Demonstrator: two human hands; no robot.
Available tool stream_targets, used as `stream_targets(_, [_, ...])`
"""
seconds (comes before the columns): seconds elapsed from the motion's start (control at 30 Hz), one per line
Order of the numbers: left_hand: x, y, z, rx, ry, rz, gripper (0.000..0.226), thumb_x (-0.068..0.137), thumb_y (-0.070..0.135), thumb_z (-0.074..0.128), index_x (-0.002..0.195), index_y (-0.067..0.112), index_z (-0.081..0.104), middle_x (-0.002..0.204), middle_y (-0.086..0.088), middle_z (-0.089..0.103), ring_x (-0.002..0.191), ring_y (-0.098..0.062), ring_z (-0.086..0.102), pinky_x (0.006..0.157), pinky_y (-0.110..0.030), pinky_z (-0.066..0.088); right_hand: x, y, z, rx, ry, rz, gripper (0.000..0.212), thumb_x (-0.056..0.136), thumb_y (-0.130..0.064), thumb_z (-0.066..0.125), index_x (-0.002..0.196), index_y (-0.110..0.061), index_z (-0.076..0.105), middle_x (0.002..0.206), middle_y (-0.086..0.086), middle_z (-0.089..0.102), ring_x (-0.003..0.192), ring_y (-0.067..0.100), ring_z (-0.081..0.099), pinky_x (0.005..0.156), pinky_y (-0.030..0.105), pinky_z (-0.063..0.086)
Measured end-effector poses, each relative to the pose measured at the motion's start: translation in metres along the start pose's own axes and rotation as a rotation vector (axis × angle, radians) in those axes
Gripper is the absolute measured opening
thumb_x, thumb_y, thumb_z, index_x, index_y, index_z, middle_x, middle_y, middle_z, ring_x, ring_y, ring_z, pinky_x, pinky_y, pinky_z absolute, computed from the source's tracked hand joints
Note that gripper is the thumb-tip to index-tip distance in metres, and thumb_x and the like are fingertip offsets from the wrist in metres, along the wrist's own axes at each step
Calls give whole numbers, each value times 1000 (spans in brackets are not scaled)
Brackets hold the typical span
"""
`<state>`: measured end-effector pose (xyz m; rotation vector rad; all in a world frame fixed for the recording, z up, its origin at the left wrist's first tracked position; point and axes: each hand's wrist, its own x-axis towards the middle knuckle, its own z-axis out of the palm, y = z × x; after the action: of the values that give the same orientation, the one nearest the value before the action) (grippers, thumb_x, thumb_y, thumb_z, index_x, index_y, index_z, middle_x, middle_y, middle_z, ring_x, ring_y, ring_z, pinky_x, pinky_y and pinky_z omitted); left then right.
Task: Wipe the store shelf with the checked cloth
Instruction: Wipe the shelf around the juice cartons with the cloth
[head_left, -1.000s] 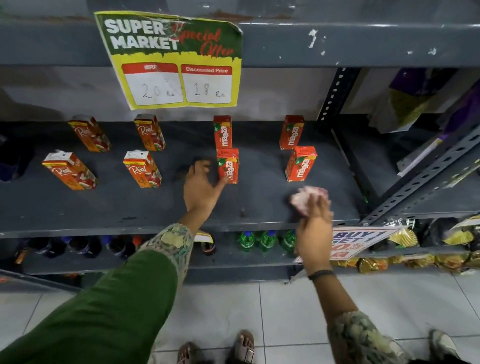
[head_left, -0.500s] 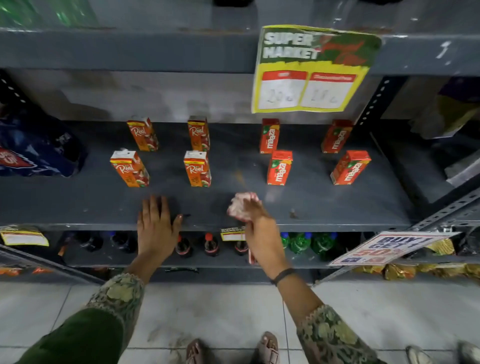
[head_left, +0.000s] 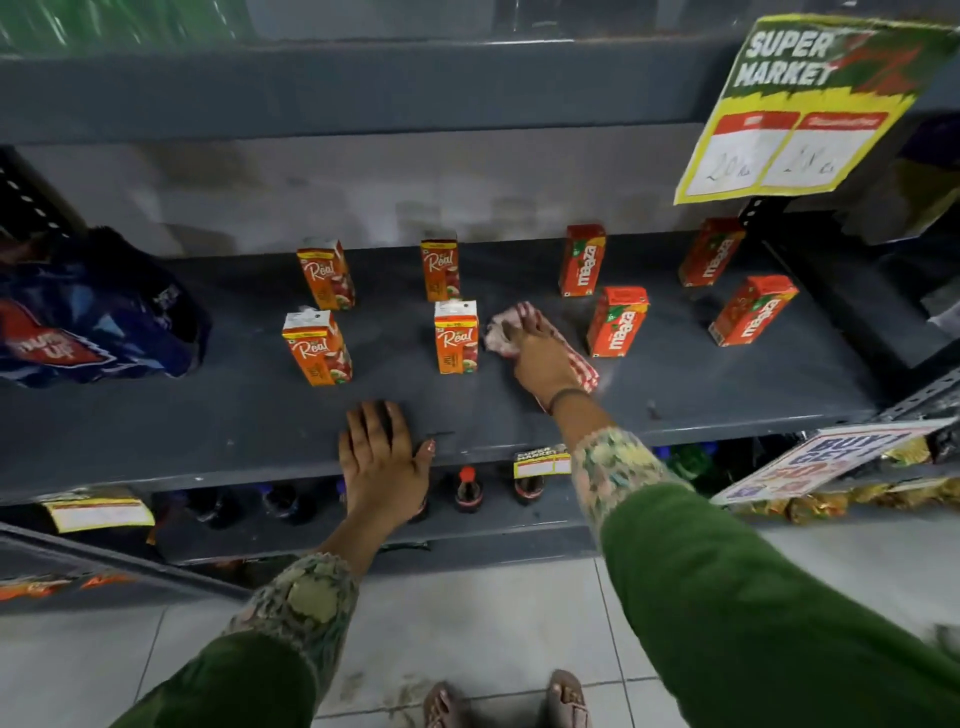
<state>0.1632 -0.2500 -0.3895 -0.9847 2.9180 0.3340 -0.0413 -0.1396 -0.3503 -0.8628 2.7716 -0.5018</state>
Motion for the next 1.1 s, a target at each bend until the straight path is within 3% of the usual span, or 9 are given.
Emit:
stream_targets(0.3, [-2,1,0,6,14,2,70,94,49,19,147,11,-6,156,-18,-9,143,-35,-11,116,-48,-6,-147,-15,10,203,6,-89,61,86,12,40,142,-13,40,158,11,22,146,24,24,121,30,20])
stream_targets(0.37, [-2,3,-2,8,-3,-1,69,94,50,18,147,11,-7,156,-17,-10,143,-34,-12,116,-48,-6,-153,-6,-5,390,114,63,44,91,6,41,128,-13,57,134,12,58,116,21,60,101,22,44])
stream_targets(0.43, [-2,5,-5,7,-20,-2,69,95,49,17,147,11,-8,156,-17,-11,143,-34,-13,116,-47,-7,-149,16,-26,640,379,297,31,95,-8,47,103,-27,70,96,1,72,80,16,66,67,11,50])
stream_targets(0.5, [-4,6,-8,13,-32,-1,69,95,49,17,147,11,-8,156,-17,-10,143,-34,-12,116,-47,-7,-141,45,-40,525,495,479,37,91,-1,48,116,-23,65,109,8,69,92,29,64,73,19,52])
stream_targets(0.57, [-5,6,-9,19,-31,-1,69,95,48,17,147,11,-9,156,-17,-10,144,-33,-12,116,-47,-6,-131,66,-43,279,376,513,57,84,10,42,136,-11,47,141,21,46,127,38,46,106,38,41])
stream_targets(0.63, [-4,6,-10,23,-36,-6,69,95,49,16,146,11,-9,156,-17,-11,144,-33,-13,116,-47,-8,-122,62,-33,102,266,435,60,83,9,42,142,-3,37,150,22,34,141,32,29,118,35,22])
stream_targets(0.93, [-21,-22,-12,-93,147,112,58,98,30,24,147,2,8,157,-18,3,145,-31,-4,120,-44,-1,-134,-62,8,350,-118,-110,44,91,3,40,131,-11,53,132,12,60,113,28,61,100,29,48])
stream_targets(1.03, [-23,-64,-29,-79,252,54,58,98,31,24,145,-2,15,155,-21,12,145,-33,0,118,-46,2,-136,-36,-10,578,250,162,40,91,5,40,121,-13,61,107,18,71,66,20,64,60,10,47])
stream_targets(1.1, [-19,-98,-42,-40,277,-13,59,98,32,27,144,-3,16,154,-22,14,145,-34,1,118,-48,4,-136,-11,-17,508,448,373,47,88,8,43,126,-16,56,112,22,68,76,24,62,67,22,51])
